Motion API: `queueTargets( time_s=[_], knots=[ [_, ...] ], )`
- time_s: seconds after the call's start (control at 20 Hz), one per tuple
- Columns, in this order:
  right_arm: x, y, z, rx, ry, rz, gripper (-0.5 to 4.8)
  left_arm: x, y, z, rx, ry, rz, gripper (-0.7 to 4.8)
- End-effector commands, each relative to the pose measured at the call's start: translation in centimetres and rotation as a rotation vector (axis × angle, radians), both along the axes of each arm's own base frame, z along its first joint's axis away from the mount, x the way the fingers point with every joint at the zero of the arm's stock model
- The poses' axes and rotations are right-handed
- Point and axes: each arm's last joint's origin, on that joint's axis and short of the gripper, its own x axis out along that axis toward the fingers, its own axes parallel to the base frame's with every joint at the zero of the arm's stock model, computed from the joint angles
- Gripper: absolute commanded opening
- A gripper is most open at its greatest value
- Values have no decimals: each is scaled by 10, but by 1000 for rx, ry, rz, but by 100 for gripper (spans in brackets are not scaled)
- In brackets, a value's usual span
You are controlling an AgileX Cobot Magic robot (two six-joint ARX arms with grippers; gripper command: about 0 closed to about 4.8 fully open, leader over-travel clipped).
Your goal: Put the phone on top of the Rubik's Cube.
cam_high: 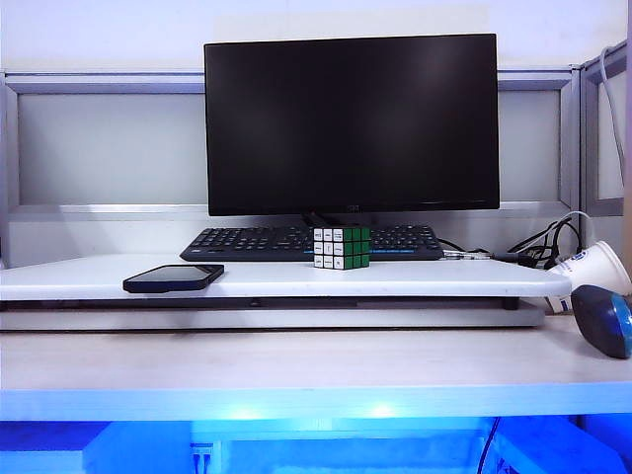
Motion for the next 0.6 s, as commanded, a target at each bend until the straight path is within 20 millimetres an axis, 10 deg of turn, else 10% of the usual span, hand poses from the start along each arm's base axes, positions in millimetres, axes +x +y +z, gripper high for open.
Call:
queueTargets(
  time_s=[0.05,0.6],
  knots=[
    [-2,3,13,115,-59,76,0,0,-1,0,-8,5,-30,-5],
    [24,26,75,130,-68,257,0,0,-1,0,-8,5,-32,-5]
  ],
)
